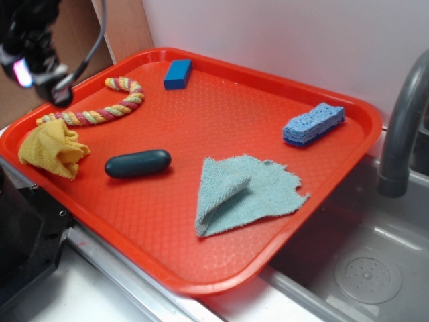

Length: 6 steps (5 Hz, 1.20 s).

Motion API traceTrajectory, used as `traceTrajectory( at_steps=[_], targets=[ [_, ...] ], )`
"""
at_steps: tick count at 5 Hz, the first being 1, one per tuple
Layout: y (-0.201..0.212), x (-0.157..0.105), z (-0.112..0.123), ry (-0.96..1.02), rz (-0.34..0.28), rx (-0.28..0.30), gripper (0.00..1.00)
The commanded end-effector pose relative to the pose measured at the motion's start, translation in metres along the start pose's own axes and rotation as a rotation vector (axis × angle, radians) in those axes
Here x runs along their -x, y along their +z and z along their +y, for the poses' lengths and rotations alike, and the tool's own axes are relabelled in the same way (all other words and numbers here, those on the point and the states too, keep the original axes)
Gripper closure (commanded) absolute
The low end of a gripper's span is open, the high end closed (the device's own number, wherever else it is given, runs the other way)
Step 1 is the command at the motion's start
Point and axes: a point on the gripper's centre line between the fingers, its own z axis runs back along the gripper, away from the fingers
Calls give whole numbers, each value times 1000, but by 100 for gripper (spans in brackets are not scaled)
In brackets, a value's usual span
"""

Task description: Grab the yellow cloth.

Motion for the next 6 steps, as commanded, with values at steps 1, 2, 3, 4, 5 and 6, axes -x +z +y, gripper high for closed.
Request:
traceTrajectory(
  at_steps=[1, 2, 3, 4, 5, 6],
  targets=[
    [-24, 9, -9, -136, -25, 163, 0],
    [-45, 14, -28, -175, 17, 183, 0],
    [-64, 8, -25, -220, 58, 148, 0],
    [-76, 2, -8, -190, 77, 124, 0],
    [-77, -6, -5, -167, 92, 96, 93],
    [-65, -5, -6, -146, 66, 45, 100]
  ],
)
